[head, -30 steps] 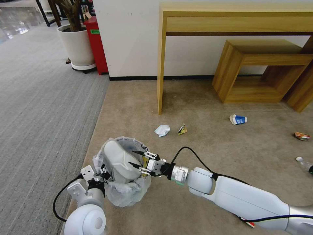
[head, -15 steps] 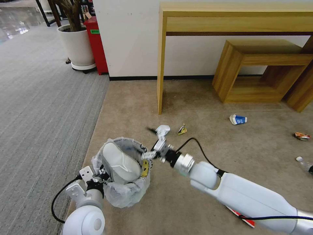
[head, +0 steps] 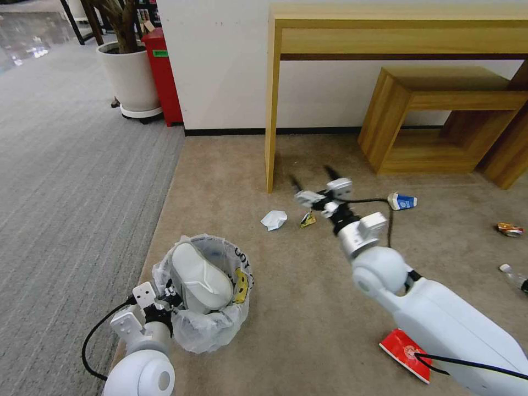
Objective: Pick up the trash bin and place the garbage on the floor into it.
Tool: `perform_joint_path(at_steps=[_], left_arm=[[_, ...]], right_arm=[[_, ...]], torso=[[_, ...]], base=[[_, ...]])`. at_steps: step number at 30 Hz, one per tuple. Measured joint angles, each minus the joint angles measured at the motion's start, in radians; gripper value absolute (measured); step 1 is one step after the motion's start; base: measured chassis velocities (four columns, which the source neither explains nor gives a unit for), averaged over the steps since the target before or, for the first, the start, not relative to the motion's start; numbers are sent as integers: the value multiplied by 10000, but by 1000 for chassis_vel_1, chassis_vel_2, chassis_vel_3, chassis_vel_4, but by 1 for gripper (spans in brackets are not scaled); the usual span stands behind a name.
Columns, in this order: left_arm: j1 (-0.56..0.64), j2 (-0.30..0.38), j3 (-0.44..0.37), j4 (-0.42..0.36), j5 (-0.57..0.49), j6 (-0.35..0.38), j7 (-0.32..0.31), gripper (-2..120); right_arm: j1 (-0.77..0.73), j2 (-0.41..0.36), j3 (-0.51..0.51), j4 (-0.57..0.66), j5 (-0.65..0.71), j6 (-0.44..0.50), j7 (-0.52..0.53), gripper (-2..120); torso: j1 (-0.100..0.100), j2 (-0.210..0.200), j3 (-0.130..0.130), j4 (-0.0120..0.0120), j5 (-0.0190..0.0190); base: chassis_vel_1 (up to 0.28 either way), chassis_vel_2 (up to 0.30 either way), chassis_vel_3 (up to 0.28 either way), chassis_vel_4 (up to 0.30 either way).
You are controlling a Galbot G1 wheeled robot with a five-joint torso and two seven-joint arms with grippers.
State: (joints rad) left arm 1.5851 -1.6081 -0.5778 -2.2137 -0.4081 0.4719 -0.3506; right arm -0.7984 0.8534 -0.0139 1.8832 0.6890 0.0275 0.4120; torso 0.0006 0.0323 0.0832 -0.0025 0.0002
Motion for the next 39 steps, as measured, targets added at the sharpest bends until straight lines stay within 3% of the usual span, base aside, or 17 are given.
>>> perform_joint_path(at_steps=[7, 14, 27, 39], left_arm=[[99, 0, -184, -171, 661, 337, 238, 1], [167, 0, -246, -159, 831, 383, 661, 1], [154, 0, -329, 9, 617, -220, 856, 1], [248, 0, -370, -107, 566, -358, 818, 1]], right_arm=[[-792, -184, 1419, -120, 15, -1203, 1059, 100], [-1741, -246, 2524, -298, -427, -1790, 1702, 100], [-3332, -78, 3973, -306, -815, -1382, 1839, 100], [-3897, 9, 4417, -88, -957, -1174, 1801, 100]], torso=[[0, 0, 0, 2, -2], [0, 0, 0, 1, 0], [0, 0, 0, 2, -1], [0, 0, 0, 1, -2]], base=[[0, 0, 0, 0], [0, 0, 0, 0], [0, 0, 0, 0], [0, 0, 0, 0]])
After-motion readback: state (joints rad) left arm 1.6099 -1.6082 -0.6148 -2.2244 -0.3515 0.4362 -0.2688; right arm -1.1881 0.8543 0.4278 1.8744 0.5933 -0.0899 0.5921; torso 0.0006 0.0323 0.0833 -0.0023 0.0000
